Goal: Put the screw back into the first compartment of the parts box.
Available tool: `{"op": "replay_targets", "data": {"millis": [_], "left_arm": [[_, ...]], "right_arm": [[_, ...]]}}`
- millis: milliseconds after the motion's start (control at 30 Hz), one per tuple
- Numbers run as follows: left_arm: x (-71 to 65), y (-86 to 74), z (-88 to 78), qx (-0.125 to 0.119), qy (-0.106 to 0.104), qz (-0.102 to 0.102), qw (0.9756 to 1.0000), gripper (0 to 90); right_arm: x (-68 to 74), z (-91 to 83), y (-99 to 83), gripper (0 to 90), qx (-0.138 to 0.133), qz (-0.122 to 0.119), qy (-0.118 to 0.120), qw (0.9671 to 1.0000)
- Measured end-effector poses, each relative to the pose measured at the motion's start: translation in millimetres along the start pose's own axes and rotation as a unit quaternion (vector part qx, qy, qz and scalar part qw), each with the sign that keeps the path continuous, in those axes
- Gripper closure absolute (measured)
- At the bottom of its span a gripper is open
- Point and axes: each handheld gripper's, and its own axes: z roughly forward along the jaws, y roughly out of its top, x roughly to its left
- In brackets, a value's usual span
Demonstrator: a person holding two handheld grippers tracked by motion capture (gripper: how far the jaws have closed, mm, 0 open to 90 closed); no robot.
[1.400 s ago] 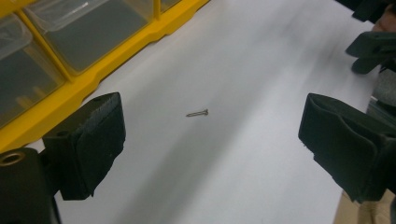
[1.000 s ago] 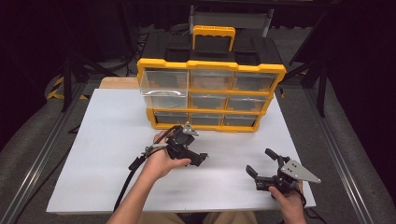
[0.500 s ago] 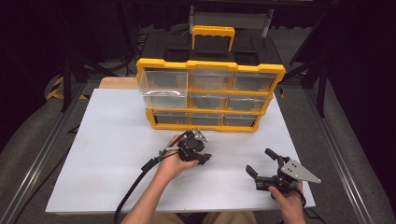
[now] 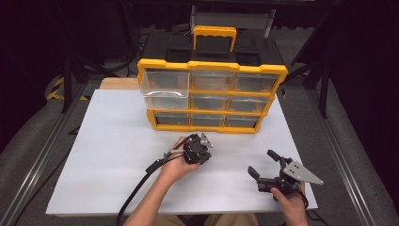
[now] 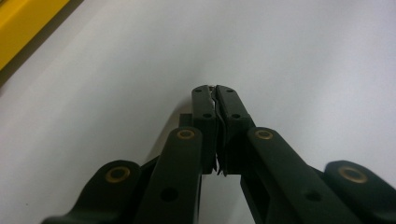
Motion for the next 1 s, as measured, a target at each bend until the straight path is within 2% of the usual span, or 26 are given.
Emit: {"op": "replay_targets", "data": {"millis": [33, 100, 133, 167, 233, 300, 333, 400, 567, 700, 733, 800, 833, 900, 1000], "left_arm": [[0.8, -0.1, -0.4, -0.001, -0.009, -0.011, 0.9999, 88.0], [1.4, 0.0, -3.2, 0.012, -0.031, -0.043, 0.9985, 88.1], [2.4, -0.1, -5.6, 0.026, -0.049, -0.066, 0.9963, 88.1], [3.8, -0.5, -6.9, 0.034, -0.055, -0.062, 0.9960, 88.1], [3.9, -1.7, -13.6, 0.042, -0.064, -0.069, 0.9947, 88.1], [0.1, -2.4, -22.5, 0.034, -0.083, -0.102, 0.9907, 88.1], [0.6, -1.9, -29.4, 0.033, -0.096, -0.092, 0.9906, 88.1], [-0.7, -1.1, -39.4, 0.031, -0.102, -0.085, 0.9907, 88.1], [-4.3, 3.7, -72.9, 0.024, -0.126, -0.081, 0.9883, 88.1], [-11.0, 16.5, -105.6, 0.028, -0.132, -0.060, 0.9891, 88.1], [-11.0, 16.5, -105.6, 0.028, -0.132, -0.060, 0.9891, 88.1], [-16.2, 26.1, -125.7, 0.027, -0.142, -0.049, 0.9883, 88.1], [-19.7, 33.8, -141.2, 0.025, -0.141, -0.049, 0.9885, 88.1], [-22.2, 42.2, -157.6, 0.014, -0.148, -0.048, 0.9878, 88.1], [-23.3, 63.2, -198.9, -0.002, -0.141, -0.032, 0.9895, 88.1]], "right_arm": [[0.0, 0.0, 0.0, 2.6, 0.000, -0.001, 0.000, 1.0000], [0.1, 0.1, -0.2, 2.6, 0.000, 0.001, -0.001, 1.0000], [0.0, 0.1, -0.2, 2.6, 0.000, 0.000, -0.001, 1.0000], [0.0, 0.0, -0.2, 2.6, 0.000, 0.001, -0.001, 1.0000], [0.0, 0.0, -0.2, 2.6, -0.001, 0.003, 0.000, 1.0000], [-0.3, -0.1, -0.3, 2.6, 0.000, 0.002, 0.000, 1.0000], [-0.4, -0.2, -0.3, 2.6, -0.001, 0.003, 0.000, 1.0000], [-0.3, -0.1, -0.2, 2.6, -0.001, 0.003, 0.000, 1.0000], [0.4, 0.6, -0.2, 2.6, 0.000, -0.001, 0.000, 1.0000], [0.7, 1.0, -0.5, 2.6, 0.002, -0.003, 0.001, 1.0000], [0.6, 1.0, -0.5, 2.6, 0.002, -0.002, 0.000, 1.0000], [0.6, 0.7, -0.5, 2.6, 0.001, -0.001, 0.000, 1.0000], [0.5, 0.6, -0.4, 2.6, 0.001, -0.002, -0.001, 1.0000], [0.3, 0.7, -0.4, 2.6, 0.001, -0.001, -0.001, 1.0000], [1.2, 0.8, -0.6, 2.6, 0.002, 0.001, 0.000, 1.0000]]}}
